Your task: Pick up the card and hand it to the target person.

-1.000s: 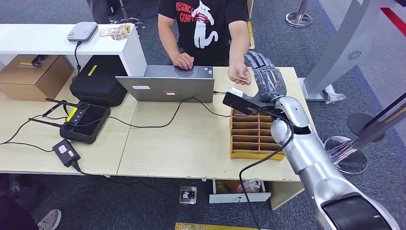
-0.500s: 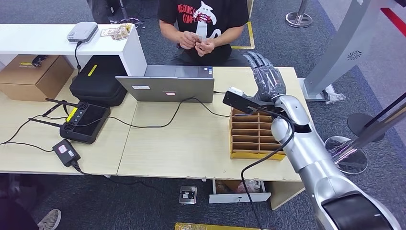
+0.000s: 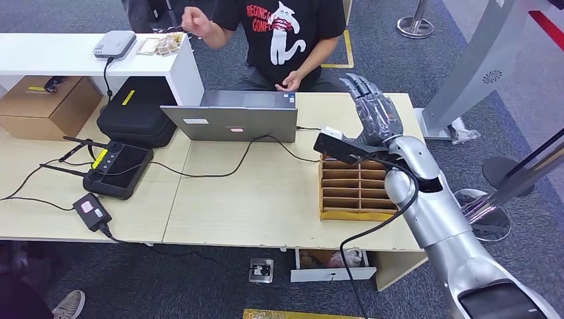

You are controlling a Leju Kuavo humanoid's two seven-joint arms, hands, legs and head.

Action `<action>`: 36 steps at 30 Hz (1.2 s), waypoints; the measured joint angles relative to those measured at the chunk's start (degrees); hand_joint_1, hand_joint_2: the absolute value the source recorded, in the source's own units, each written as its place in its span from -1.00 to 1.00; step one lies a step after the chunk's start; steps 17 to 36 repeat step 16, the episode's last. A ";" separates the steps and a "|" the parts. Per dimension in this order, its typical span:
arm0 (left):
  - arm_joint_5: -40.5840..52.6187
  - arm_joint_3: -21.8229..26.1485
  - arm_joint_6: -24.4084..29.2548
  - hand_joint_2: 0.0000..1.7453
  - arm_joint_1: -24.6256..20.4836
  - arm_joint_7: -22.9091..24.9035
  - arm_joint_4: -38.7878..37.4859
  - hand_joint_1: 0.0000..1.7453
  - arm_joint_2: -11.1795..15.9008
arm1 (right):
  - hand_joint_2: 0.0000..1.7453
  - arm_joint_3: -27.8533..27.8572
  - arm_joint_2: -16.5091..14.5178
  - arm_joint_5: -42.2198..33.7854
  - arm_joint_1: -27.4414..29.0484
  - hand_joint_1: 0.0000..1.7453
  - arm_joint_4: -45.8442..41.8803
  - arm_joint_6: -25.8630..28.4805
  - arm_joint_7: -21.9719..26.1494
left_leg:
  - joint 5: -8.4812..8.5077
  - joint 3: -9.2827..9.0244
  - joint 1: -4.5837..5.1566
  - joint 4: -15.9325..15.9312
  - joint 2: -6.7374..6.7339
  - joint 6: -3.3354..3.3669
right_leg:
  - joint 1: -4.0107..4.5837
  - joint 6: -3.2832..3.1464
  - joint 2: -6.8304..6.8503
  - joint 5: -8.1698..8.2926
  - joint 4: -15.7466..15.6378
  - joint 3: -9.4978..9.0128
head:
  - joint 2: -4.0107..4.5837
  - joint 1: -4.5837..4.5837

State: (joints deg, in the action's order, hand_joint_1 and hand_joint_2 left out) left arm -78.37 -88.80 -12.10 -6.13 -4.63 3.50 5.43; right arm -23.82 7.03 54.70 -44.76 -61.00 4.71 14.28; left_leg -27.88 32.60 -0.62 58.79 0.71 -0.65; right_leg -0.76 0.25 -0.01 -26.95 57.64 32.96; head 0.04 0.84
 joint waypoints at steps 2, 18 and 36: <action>-0.02 -0.01 -0.09 1.00 0.03 0.00 0.00 -1.00 0.01 | 1.00 0.00 0.60 -3.27 0.66 -1.00 -1.13 -2.78 1.20 | 0.00 0.00 0.00 0.00 0.00 0.00 | 0.00 0.00 0.00 0.00 0.00 0.00 | 0.00 0.00; -0.73 0.00 -0.06 1.00 0.62 -1.05 0.00 -1.00 0.02 | 1.00 3.56 6.89 -20.26 9.04 -1.00 -6.50 -11.51 6.77 | -0.03 0.02 0.01 0.01 0.03 0.03 | -0.01 0.01 0.02 0.00 -0.04 0.01 | 0.00 0.00; -0.73 0.00 -0.06 1.00 0.62 -1.05 0.00 -1.00 0.02 | 1.00 3.56 6.89 -20.26 9.04 -1.00 -6.50 -11.51 6.77 | -0.03 0.02 0.01 0.01 0.03 0.03 | -0.01 0.01 0.02 0.00 -0.04 0.01 | 0.00 0.00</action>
